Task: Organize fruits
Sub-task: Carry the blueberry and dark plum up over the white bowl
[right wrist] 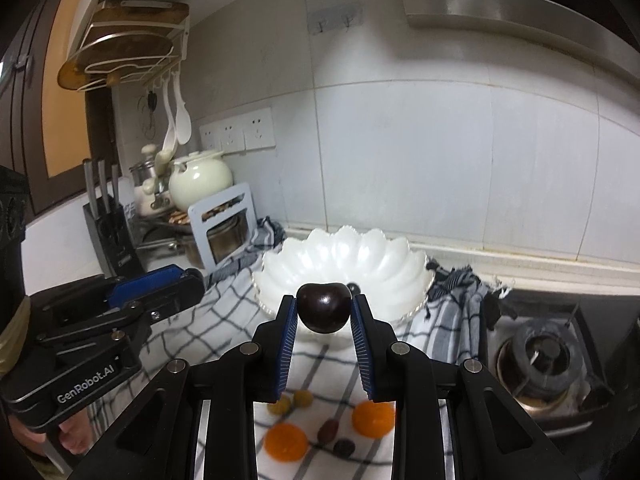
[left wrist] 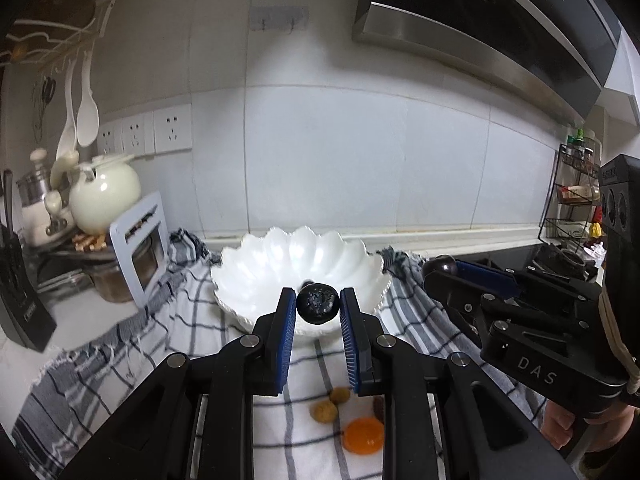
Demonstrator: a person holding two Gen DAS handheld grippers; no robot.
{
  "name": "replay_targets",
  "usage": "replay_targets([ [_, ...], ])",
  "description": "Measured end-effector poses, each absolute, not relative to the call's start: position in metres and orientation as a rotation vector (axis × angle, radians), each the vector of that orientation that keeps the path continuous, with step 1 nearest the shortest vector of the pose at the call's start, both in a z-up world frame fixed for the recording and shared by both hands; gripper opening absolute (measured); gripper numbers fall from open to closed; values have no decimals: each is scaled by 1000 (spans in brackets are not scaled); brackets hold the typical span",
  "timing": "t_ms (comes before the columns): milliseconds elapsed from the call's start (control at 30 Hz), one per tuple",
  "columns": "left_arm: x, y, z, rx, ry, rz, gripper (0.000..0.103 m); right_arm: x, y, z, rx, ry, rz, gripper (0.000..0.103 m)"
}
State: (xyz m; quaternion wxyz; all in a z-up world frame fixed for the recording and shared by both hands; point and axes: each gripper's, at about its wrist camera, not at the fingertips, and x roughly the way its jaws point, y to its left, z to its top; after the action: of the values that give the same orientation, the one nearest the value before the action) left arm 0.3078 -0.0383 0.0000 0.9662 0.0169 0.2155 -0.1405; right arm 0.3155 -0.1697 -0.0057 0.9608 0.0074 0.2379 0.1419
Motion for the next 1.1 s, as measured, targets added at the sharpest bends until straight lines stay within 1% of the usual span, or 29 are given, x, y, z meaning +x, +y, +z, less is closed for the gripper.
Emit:
replay_targets([
  [467,356,-36,23,35,410,-241,23,371,-170,8,42,482,287,29],
  [800,401,-38,26,22,466,-227,23,418,-167,9,38,517,280,29],
  [1100,448,-43,18,52,526,-240,23,470,-163,0,43,599,283,29],
])
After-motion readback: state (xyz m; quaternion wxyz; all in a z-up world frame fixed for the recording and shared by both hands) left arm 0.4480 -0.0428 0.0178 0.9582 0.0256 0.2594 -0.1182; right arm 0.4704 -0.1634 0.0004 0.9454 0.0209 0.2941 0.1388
